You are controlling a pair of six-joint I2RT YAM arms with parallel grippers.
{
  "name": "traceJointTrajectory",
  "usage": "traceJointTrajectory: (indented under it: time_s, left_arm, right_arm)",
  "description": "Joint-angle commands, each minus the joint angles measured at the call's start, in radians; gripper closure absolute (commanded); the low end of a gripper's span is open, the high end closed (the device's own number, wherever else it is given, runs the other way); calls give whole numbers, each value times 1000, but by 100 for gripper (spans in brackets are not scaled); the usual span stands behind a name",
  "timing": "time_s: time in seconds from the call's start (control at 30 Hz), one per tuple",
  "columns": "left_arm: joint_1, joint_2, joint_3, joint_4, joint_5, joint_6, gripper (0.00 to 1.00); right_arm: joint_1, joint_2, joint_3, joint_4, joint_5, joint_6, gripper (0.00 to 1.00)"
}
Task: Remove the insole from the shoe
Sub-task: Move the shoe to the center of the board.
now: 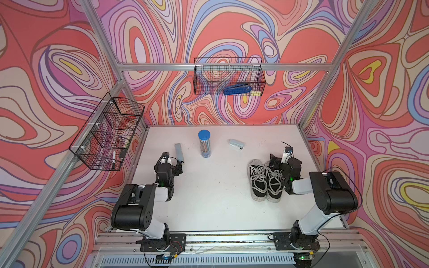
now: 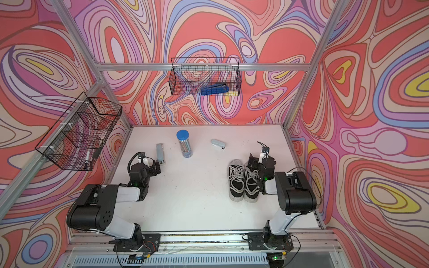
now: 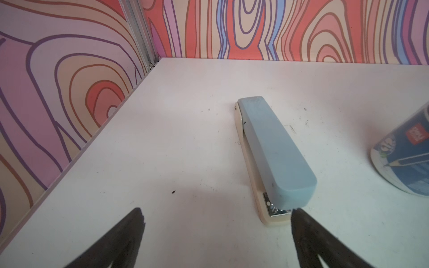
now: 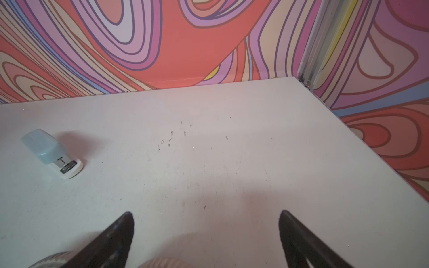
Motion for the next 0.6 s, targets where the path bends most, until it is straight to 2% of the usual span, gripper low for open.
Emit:
traceJointTrajectory:
  time_s: [0.0,0.57]
  left_arm:
    - [-6,3,4,12,-5,9,0]
    - [-5,3,4,13,-2,11,0]
  right_arm:
    - [-5,4,6,7,6,-1,2]
    - [-4,4,7,6,5,-3,2]
